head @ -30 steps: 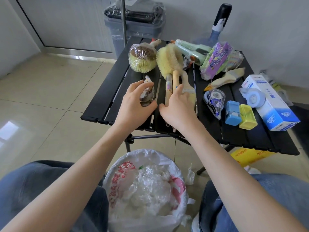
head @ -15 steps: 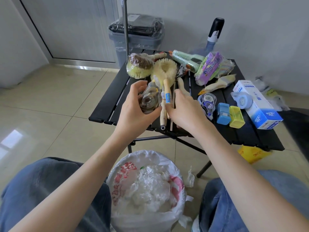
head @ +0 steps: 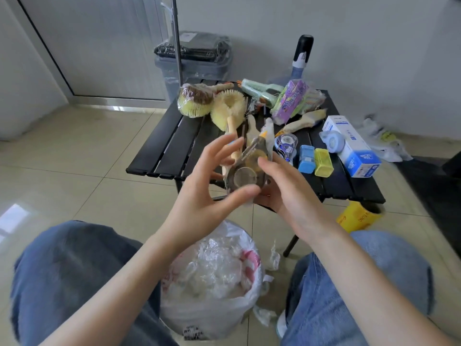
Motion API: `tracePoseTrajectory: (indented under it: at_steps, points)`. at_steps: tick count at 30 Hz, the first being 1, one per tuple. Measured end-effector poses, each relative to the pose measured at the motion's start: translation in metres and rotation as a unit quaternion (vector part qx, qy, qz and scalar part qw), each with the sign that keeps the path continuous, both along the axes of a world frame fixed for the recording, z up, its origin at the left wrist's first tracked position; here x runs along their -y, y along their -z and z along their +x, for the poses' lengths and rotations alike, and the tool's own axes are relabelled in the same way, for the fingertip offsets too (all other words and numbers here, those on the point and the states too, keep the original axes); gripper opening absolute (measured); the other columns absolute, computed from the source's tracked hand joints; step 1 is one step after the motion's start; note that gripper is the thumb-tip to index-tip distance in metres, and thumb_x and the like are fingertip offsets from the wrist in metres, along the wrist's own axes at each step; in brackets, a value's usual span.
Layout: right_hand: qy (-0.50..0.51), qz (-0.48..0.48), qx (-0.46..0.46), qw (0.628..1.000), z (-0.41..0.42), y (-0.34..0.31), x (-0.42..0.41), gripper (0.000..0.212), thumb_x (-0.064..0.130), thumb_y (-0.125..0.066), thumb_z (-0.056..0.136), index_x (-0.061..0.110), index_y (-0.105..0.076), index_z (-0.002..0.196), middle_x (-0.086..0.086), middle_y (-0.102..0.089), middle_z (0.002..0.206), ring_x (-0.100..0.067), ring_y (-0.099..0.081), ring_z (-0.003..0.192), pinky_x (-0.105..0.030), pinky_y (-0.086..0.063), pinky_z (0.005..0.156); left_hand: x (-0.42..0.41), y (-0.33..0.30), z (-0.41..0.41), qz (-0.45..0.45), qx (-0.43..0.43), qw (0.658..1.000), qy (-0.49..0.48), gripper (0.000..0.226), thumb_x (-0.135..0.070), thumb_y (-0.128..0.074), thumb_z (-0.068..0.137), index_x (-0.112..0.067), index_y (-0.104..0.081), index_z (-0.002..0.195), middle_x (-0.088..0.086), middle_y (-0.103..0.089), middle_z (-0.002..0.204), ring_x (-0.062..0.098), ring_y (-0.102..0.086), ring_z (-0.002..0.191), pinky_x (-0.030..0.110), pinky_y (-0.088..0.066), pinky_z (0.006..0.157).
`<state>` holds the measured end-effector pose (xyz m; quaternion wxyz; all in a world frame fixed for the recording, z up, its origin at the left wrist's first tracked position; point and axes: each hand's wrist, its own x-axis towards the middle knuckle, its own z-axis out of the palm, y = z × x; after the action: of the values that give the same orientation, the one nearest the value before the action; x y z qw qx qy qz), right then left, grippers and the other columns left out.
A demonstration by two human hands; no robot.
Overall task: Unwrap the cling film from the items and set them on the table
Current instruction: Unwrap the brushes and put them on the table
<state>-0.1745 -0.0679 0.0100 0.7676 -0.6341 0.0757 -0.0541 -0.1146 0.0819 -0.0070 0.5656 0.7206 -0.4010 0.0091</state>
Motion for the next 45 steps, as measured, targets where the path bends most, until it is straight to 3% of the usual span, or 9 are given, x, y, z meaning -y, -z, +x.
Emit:
tracePoseTrajectory:
  at_steps: [5, 9, 14, 23, 29, 33, 37, 42, 45]
  points:
    - [0.03, 0.118, -0.024, 0.992, -0.004, 0.006, 0.006, 0.026, 0.022, -0.041, 0.096, 0.015, -0.066, 0.102, -0.012, -0.07, 0.103, -0.026, -0.062, 0.102, -0.049, -0.049, 0.095, 0.001, -0.004, 0.0, -0.038, -0.119, 0.991, -0.041, 0.033, -0.034, -0.035, 0.101, -0.025, -0.061, 0.12, -0.004, -0.061, 0.119, 0.009, -0.063, 0.102, 0.034, -0.05, 0.091]
    - [0.023, 0.147, -0.022, 0.989, -0.008, 0.009, 0.007, 0.023, 0.023, -0.044, 0.094, 0.016, -0.063, 0.104, -0.012, -0.069, 0.106, -0.025, -0.063, 0.103, -0.046, -0.05, 0.093, 0.005, -0.004, -0.006, -0.002, -0.116, 0.992, -0.044, 0.022, -0.027, -0.054, 0.094, -0.017, -0.07, 0.104, 0.002, -0.067, 0.106, 0.011, -0.065, 0.094, 0.025, -0.053, 0.081]
    - [0.023, 0.114, -0.002, 0.993, -0.014, 0.011, 0.007, 0.036, 0.033, -0.061, 0.077, 0.016, -0.062, 0.108, -0.009, -0.07, 0.101, -0.022, -0.067, 0.096, -0.04, -0.056, 0.08, 0.008, -0.002, -0.01, -0.039, -0.108, 0.989, -0.091, 0.009, -0.012, -0.063, 0.09, -0.008, -0.063, 0.083, -0.002, -0.07, 0.079, 0.01, -0.067, 0.076, 0.025, -0.056, 0.072]
    - [0.044, 0.184, 0.04, 0.981, -0.018, 0.014, 0.013, 0.03, 0.026, -0.055, 0.079, 0.01, -0.061, 0.103, -0.008, -0.074, 0.097, -0.025, -0.069, 0.096, -0.04, -0.059, 0.076, 0.01, -0.004, -0.019, -0.125, -0.126, 0.981, -0.074, 0.013, -0.002, -0.042, 0.1, -0.003, -0.048, 0.088, 0.0, -0.073, 0.092, 0.019, -0.071, 0.089, 0.033, -0.057, 0.082]
    - [0.019, 0.184, 0.049, 0.981, -0.022, 0.015, 0.013, 0.031, 0.02, -0.055, 0.08, 0.014, -0.06, 0.109, -0.004, -0.073, 0.102, -0.022, -0.069, 0.099, -0.038, -0.058, 0.078, 0.008, -0.014, -0.017, -0.143, -0.228, 0.962, -0.041, 0.009, -0.008, -0.041, 0.101, -0.007, -0.045, 0.093, 0.005, -0.069, 0.076, 0.016, -0.068, 0.078, 0.027, -0.057, 0.073]
    - [0.017, 0.154, 0.036, 0.987, -0.021, 0.018, 0.013, 0.035, 0.024, -0.058, 0.078, 0.017, -0.06, 0.112, -0.005, -0.07, 0.107, -0.021, -0.067, 0.102, -0.038, -0.058, 0.078, 0.006, -0.015, -0.011, -0.05, -0.143, 0.988, -0.013, 0.027, -0.034, -0.065, 0.088, -0.012, -0.053, 0.097, 0.013, -0.054, 0.076, 0.016, -0.057, 0.071, 0.036, -0.054, 0.073]
    - [0.008, 0.132, 0.026, 0.991, -0.022, 0.02, 0.013, 0.037, 0.027, -0.059, 0.077, 0.021, -0.061, 0.114, -0.005, -0.071, 0.109, -0.021, -0.067, 0.102, -0.032, -0.057, 0.073, 0.006, -0.015, -0.007, 0.044, -0.113, 0.993, 0.012, 0.042, -0.044, -0.081, 0.068, -0.023, -0.061, 0.099, -0.007, -0.052, 0.08, 0.007, -0.051, 0.07, 0.02, -0.049, 0.066]
    - [0.01, 0.088, 0.004, 0.996, -0.024, 0.023, 0.017, 0.037, 0.03, -0.064, 0.076, 0.022, -0.063, 0.112, -0.005, -0.07, 0.108, -0.02, -0.067, 0.102, -0.034, -0.056, 0.081, 0.005, -0.014, -0.005, 0.092, -0.09, 0.992, -0.017, 0.021, -0.034, -0.072, 0.073, -0.019, -0.071, 0.087, -0.011, -0.054, 0.066, 0.006, -0.05, 0.062, 0.031, -0.052, 0.067]
    - [0.015, 0.063, -0.017, 0.998, -0.025, 0.024, 0.017, 0.034, 0.033, -0.061, 0.074, 0.022, -0.065, 0.106, -0.001, -0.071, 0.1, -0.017, -0.066, 0.098, -0.034, -0.053, 0.081, 0.003, -0.011, -0.003, 0.086, -0.044, 0.994, -0.041, 0.001, -0.026, -0.071, 0.08, -0.026, -0.071, 0.081, -0.004, -0.062, 0.075, 0.012, -0.059, 0.063, 0.033, -0.055, 0.071]
